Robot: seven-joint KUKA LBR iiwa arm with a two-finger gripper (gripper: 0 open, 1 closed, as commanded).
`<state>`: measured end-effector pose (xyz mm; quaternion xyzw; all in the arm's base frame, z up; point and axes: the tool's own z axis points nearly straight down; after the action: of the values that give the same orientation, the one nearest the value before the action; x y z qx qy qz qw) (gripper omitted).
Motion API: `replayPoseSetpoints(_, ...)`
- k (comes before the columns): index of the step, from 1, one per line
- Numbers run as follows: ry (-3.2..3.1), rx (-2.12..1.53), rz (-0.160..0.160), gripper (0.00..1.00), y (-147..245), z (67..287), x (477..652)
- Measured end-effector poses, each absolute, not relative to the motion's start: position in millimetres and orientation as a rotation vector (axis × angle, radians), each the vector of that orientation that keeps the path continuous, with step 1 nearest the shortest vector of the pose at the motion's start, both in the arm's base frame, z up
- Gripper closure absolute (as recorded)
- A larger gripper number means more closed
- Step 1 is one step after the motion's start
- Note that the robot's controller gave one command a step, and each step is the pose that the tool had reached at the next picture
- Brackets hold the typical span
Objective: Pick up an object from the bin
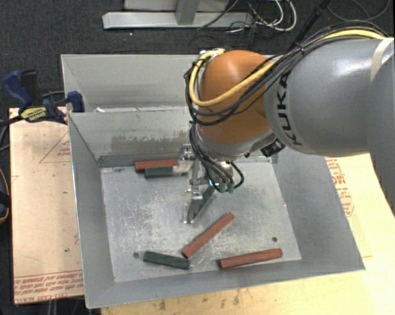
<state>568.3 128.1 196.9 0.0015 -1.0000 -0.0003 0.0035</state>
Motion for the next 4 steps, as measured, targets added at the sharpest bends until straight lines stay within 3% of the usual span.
replayPoseSetpoints(1, -3.142, 0.001, -0.002, 0.0, 127.5, 201.0, 570.2)
replayPoseSetpoints(2, -3.147, 0.089, -0.003, 0.0, 95.1, 147.6, 561.8)
replayPoseSetpoints(3, -3.112, 0.441, -0.003, 1.0, 49.6, 91.8, 586.3)
replayPoseSetpoints(4, -3.112, 0.441, -0.003, 1.0, 49.7, 91.8, 586.3)
